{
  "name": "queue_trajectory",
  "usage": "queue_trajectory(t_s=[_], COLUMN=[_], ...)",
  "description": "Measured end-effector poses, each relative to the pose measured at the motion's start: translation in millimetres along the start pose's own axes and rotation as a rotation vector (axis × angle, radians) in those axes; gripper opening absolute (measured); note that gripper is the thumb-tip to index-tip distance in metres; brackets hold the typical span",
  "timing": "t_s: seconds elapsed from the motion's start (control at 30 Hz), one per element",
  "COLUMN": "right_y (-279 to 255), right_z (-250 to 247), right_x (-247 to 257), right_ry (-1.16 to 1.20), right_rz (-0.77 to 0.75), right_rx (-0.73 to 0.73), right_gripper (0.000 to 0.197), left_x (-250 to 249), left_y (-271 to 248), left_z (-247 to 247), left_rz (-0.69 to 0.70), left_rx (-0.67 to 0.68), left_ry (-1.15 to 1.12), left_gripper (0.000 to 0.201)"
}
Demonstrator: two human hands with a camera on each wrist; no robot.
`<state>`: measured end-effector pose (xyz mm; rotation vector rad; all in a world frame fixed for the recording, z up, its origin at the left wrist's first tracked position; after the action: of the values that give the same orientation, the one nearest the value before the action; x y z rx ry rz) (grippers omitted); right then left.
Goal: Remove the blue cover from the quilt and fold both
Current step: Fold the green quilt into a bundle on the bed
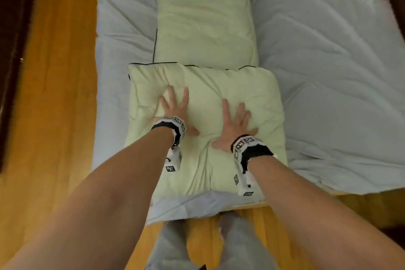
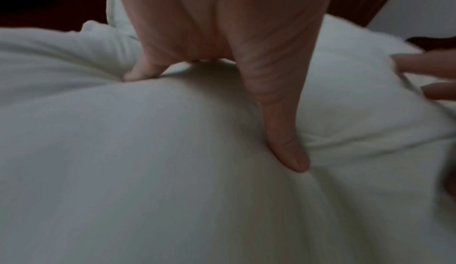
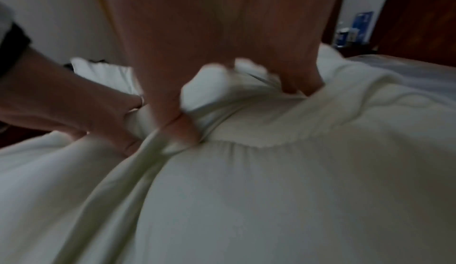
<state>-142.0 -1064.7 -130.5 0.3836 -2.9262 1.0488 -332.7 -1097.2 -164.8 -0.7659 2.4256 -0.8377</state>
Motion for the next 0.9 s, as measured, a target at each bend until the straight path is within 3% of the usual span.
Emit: queue_trajectory(t_s=[0.07,0.17,0.4,0.67,0.9], right_y=[15.4,37.3,116.0,175.5,202.9], right_z=[0.3,1.9,46.0,79.4,85.3], right_x=[-3.0,-8.9,-14.6,-17.9,-16.0], right_ry=[-0.051,-0.084,-0.169,-0.254,-0.138], right_rz=[0.011,0.062,0.041,-0.052,-0.032], right_rx=[0.117,0.191,0.414,0.614,0.664], right_gripper=[0.154,0.165,0.172,0.173,0.181], left_x=[-0.3,16.2,31.8,32.5,29.8], left_y=[17.4,36.9,99.5,160.8,182.9], left_z=[-15.9,-20.8,16.9,50.8,59.0], left_rz=[0.031,-0.022,-0.084,-0.117,-0.096], left_rx=[0.007,0.059,0.227,0.272,0.368], left_ry=[-0.015,-0.003,0.041,0.151,0.183], left_gripper=[0.157,0.158,0.156,0.161,0.158])
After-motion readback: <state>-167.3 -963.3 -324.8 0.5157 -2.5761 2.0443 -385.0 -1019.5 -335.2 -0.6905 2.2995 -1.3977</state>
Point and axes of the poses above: each hand's wrist, its own y-axis towards the middle knuckle, its own z-axis out of the palm, x = y × z, the point moved 6 cm from there along y, towards the middle knuckle, and after that the axes turned 3 degrees about -y, right-handed, at the moved point
